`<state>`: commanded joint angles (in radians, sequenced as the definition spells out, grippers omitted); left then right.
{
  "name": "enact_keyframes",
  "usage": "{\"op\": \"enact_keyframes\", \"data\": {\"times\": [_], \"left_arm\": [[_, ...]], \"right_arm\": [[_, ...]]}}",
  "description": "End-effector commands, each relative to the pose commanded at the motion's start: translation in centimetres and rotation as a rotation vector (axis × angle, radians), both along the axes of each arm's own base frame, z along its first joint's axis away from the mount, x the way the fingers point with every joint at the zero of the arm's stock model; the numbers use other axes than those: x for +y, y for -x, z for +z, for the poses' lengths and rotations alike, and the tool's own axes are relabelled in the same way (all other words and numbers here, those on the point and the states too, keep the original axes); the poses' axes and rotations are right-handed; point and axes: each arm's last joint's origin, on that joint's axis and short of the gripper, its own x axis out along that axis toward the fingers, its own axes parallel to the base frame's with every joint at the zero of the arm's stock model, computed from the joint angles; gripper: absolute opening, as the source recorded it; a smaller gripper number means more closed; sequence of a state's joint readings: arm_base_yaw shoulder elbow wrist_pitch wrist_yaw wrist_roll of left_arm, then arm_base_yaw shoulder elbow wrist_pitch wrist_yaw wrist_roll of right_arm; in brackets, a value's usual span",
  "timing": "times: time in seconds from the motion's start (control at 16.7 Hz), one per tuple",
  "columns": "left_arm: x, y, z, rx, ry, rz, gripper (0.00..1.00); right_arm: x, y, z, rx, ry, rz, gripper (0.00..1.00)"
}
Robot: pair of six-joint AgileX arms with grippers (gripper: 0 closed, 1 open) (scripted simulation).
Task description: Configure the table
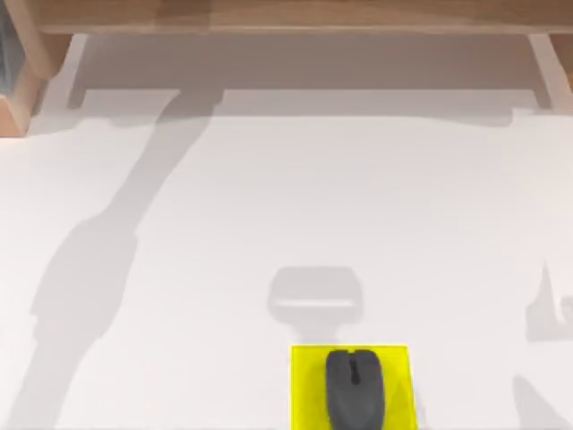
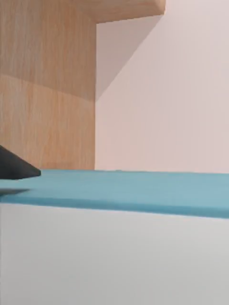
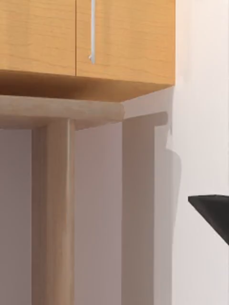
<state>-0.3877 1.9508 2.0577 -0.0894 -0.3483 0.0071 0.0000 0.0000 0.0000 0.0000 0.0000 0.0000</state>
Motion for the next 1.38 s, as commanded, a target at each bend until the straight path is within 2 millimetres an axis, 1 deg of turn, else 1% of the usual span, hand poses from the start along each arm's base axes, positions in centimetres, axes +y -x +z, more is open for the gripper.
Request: {"op": "enact_keyframes", "data": {"times": [0.3, 0.36, 0.9, 1.02, 1.2, 1.26, 1.38], "left_arm": [[0.0, 0.0, 0.0, 0.0, 0.0, 0.0, 0.02], [0.0, 0.0, 0.0, 0.0, 0.0, 0.0, 0.0], [-0.1, 0.2, 0.1, -0.001, -0.001, -0.003, 0.0], [-0.2, 1.2, 0.4, 0.002, -0.003, -0.002, 0.0], [0.1, 3.4, 1.5, -0.005, 0.001, -0.002, 0.0], [0.0, 3.9, 1.5, -0.003, 0.0, -0.002, 0.0], [0.0, 4.1, 1.6, -0.001, -0.001, -0.002, 0.0]], "right_arm": [[0.0, 0.0, 0.0, 0.0, 0.0, 0.0, 1.0], [0.0, 0.0, 0.0, 0.0, 0.0, 0.0, 1.0], [0.0, 0.0, 0.0, 0.0, 0.0, 0.0, 1.0], [0.0, 0.0, 0.0, 0.0, 0.0, 0.0, 1.0], [0.0, 0.0, 0.0, 0.0, 0.0, 0.0, 1.0], [0.0, 0.0, 0.0, 0.0, 0.0, 0.0, 1.0], [0.0, 0.0, 0.0, 0.0, 0.0, 0.0, 1.0]]}}
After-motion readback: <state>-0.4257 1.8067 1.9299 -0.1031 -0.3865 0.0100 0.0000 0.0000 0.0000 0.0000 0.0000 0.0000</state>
